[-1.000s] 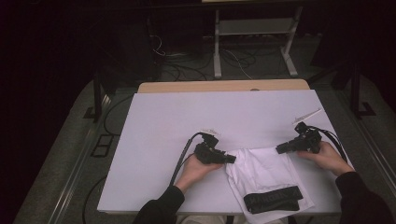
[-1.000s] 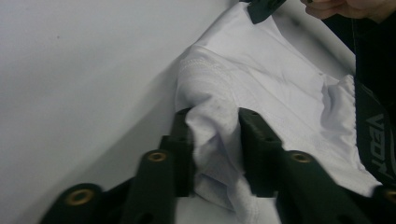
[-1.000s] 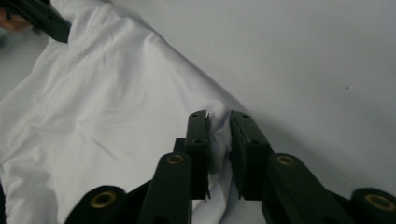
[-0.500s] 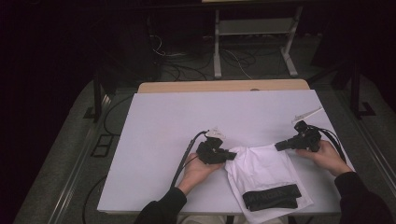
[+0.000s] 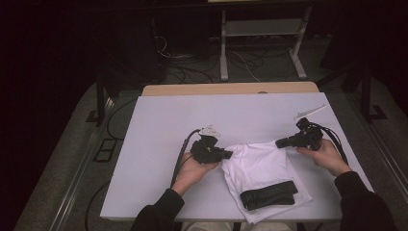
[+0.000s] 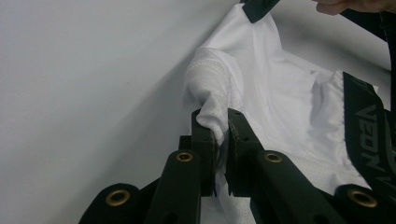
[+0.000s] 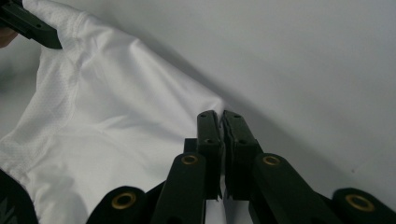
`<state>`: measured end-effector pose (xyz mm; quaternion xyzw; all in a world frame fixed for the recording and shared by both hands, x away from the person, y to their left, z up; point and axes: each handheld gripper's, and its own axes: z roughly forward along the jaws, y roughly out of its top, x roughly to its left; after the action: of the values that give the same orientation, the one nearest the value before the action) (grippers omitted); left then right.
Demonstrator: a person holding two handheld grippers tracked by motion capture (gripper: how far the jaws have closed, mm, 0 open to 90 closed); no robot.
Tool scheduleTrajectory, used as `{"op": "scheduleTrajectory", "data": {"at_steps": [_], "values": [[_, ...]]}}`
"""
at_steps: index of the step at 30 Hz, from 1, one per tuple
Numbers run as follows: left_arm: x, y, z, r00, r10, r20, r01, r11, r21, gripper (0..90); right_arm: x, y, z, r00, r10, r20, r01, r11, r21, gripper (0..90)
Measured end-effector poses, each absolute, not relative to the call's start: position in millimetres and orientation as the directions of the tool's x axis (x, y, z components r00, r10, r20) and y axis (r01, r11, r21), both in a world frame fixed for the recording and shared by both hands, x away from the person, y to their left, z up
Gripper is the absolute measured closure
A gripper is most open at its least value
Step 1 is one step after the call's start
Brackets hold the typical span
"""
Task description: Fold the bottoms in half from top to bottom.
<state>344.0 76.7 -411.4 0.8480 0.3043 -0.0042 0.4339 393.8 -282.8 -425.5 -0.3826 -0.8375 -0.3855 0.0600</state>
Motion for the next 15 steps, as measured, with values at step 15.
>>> {"op": "scheduleTrajectory", "data": {"at_steps": [15], "values": [[362,107,-402,0.796,0.546,-0.261,0.536,-0.435,0.723,83.0,409,-254,-420,-0.7,0.59,0.403,0.682,0.385,0.621,85.0]]}}
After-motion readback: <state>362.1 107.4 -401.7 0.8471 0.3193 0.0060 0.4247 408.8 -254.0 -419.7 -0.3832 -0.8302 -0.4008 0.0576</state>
